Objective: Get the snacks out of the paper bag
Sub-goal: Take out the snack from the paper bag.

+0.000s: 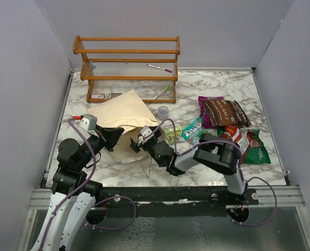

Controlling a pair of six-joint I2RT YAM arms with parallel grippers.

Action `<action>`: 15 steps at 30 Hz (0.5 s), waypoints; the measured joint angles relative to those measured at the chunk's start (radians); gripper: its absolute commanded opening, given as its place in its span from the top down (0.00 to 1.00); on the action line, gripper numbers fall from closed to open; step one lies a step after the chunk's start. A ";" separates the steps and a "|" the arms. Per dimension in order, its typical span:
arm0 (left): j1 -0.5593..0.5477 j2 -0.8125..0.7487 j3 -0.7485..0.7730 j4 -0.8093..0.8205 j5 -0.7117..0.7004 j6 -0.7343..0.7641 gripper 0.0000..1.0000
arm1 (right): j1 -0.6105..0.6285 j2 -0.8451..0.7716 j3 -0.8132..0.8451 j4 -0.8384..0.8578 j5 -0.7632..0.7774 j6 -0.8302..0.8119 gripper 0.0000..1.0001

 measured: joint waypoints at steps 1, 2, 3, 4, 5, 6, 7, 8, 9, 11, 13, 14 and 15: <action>0.000 0.000 0.000 0.000 0.000 0.000 1.00 | 0.000 -0.013 -0.027 0.007 -0.020 -0.009 0.06; 0.000 -0.001 0.000 0.000 0.000 0.000 1.00 | 0.001 -0.039 -0.073 0.014 -0.055 -0.029 0.06; 0.000 -0.003 0.000 0.000 0.000 0.000 1.00 | 0.002 -0.064 -0.113 0.020 -0.087 -0.048 0.06; 0.000 -0.004 0.000 0.000 0.000 0.000 1.00 | 0.004 -0.094 -0.151 0.021 -0.123 -0.070 0.06; 0.000 -0.006 0.000 0.000 0.000 0.000 1.00 | 0.005 -0.138 -0.199 0.021 -0.174 -0.107 0.06; 0.000 -0.008 0.000 0.000 0.000 0.000 1.00 | 0.006 -0.172 -0.230 0.019 -0.212 -0.137 0.07; 0.000 -0.011 0.000 0.000 0.000 0.000 1.00 | 0.007 -0.210 -0.259 0.017 -0.251 -0.171 0.08; 0.000 -0.013 0.000 0.000 0.000 0.000 1.00 | 0.008 -0.248 -0.283 0.009 -0.297 -0.214 0.09; 0.000 -0.014 0.000 0.000 0.000 0.000 1.00 | 0.008 -0.296 -0.309 -0.010 -0.352 -0.275 0.10; 0.000 -0.015 0.000 0.000 0.000 0.000 1.00 | 0.009 -0.346 -0.328 -0.036 -0.407 -0.363 0.12; 0.000 -0.016 0.000 0.000 0.000 0.000 1.00 | 0.010 -0.381 -0.335 -0.074 -0.450 -0.465 0.13; 0.000 -0.017 0.000 0.000 0.000 0.000 1.00 | 0.010 -0.388 -0.335 -0.092 -0.462 -0.526 0.14; 0.000 -0.018 0.000 0.000 0.000 0.000 1.00 | 0.010 -0.389 -0.333 -0.107 -0.467 -0.573 0.17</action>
